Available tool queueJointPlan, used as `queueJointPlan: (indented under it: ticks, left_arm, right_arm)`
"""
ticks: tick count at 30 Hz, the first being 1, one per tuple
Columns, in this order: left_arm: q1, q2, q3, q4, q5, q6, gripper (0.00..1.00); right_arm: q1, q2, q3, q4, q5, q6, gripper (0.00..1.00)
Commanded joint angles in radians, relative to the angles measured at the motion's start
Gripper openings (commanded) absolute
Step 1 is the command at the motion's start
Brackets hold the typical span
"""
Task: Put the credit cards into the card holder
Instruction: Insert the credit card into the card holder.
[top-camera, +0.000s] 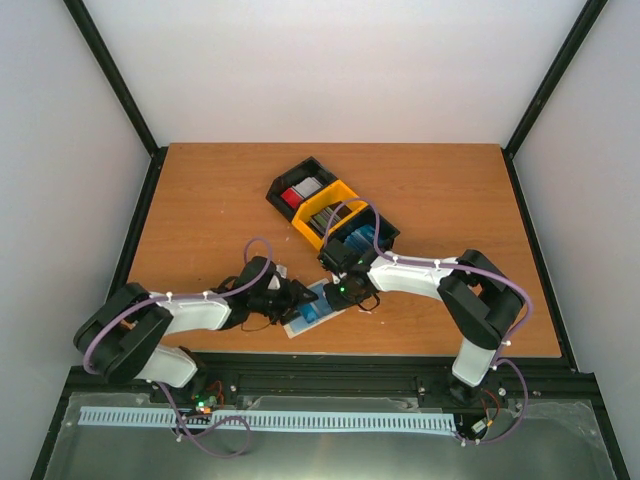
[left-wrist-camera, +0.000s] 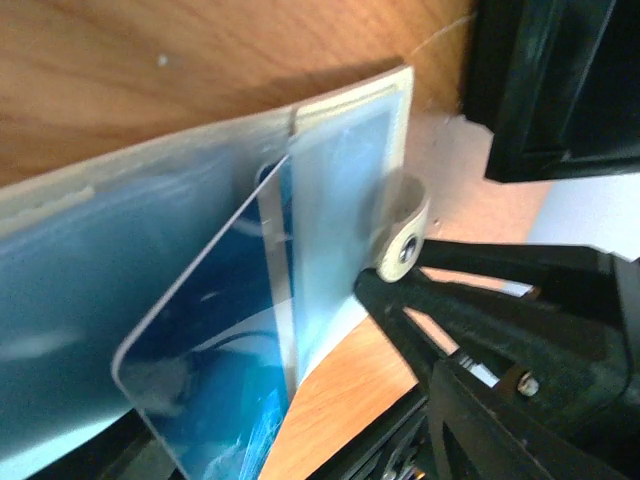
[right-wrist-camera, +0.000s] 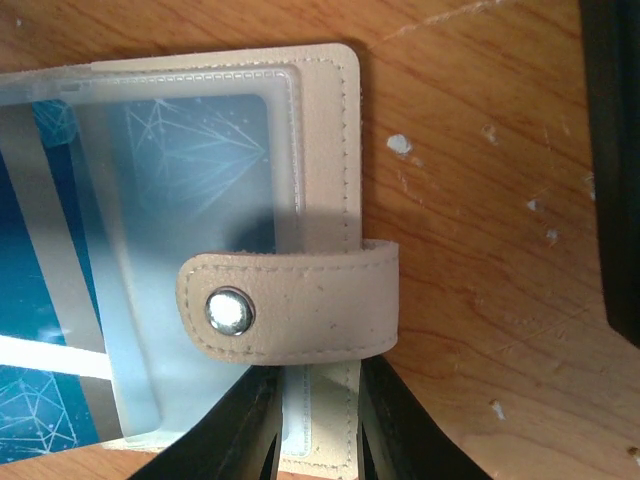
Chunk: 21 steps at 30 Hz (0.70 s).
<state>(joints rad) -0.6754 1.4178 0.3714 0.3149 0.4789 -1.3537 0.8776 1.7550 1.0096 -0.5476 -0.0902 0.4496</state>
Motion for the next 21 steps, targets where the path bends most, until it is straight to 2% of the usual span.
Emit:
queueJointPlan:
  ticks: [1, 6, 13, 21]
  left_arm:
    - [-0.005, -0.030, 0.038, -0.323, 0.004, -0.027, 0.61]
    - [-0.006, -0.037, 0.094, -0.457, 0.001, -0.018, 0.63]
    - [-0.006, 0.015, 0.166, -0.591, -0.017, -0.007, 0.56]
    - [-0.005, 0.117, 0.270, -0.536, 0.028, 0.083, 0.52]
  right_arm:
    - [0.008, 0.081, -0.063, -0.015, -0.029, 0.014, 0.22]
    - [0.008, 0.084, -0.063, -0.013, -0.029, 0.015, 0.22]
    - [0.008, 0.082, -0.069, -0.006, -0.034, 0.016, 0.22]
    - [0.008, 0.082, -0.070, -0.004, -0.031, 0.015, 0.22]
